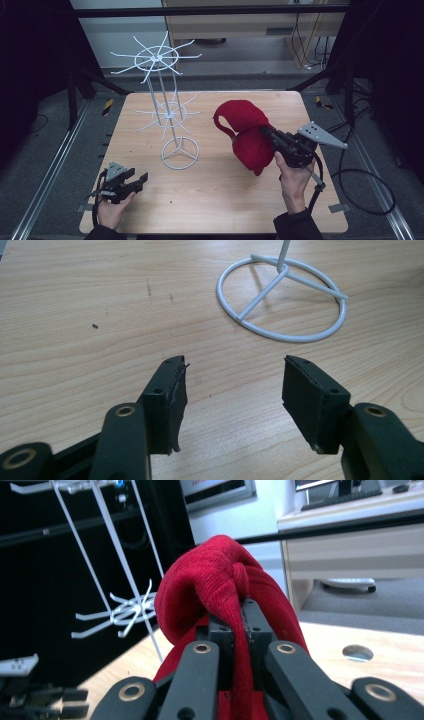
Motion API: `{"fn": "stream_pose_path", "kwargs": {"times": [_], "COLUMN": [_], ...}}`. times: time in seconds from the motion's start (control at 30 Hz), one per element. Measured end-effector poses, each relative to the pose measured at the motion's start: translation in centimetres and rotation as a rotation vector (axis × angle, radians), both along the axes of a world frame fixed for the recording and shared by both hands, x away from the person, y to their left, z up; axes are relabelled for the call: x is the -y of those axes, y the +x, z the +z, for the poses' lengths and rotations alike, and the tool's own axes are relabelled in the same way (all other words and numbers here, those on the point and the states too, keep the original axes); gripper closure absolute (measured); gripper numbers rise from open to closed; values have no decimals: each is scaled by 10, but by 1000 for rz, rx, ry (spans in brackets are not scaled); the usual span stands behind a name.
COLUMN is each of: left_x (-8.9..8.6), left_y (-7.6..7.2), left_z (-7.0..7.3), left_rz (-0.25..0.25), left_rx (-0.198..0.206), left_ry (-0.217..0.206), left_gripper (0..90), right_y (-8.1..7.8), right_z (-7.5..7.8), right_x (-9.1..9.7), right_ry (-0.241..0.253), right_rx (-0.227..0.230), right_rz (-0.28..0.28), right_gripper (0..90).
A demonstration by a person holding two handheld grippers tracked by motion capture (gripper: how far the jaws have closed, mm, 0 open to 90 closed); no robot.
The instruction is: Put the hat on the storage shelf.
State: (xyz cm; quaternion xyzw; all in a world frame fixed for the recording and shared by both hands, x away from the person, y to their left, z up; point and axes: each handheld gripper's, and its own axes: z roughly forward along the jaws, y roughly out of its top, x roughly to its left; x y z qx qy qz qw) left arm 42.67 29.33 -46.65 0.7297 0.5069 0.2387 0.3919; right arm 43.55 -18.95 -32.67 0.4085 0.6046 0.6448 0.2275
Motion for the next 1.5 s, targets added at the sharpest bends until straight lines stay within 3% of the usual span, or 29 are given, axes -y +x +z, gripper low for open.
{"fn": "stream_pose_path", "kwargs": {"times": [0.57, 1.1, 1.5], "left_x": [0, 1, 1], "left_y": [0, 1, 1], "left_z": [0, -1, -2], "left_rz": [-7, -10, -11], "left_rx": [11, 12, 12], "left_ry": [12, 22, 26], "left_gripper": [425, 421, 421], "right_y": [4, 20, 25], "right_z": [39, 98, 135], "right_x": [-4, -22, -39], "right_ry": [66, 103, 126], "right_rx": [83, 179, 233], "right_rz": [-37, -72, -56], "right_gripper": [869, 869, 869]}}
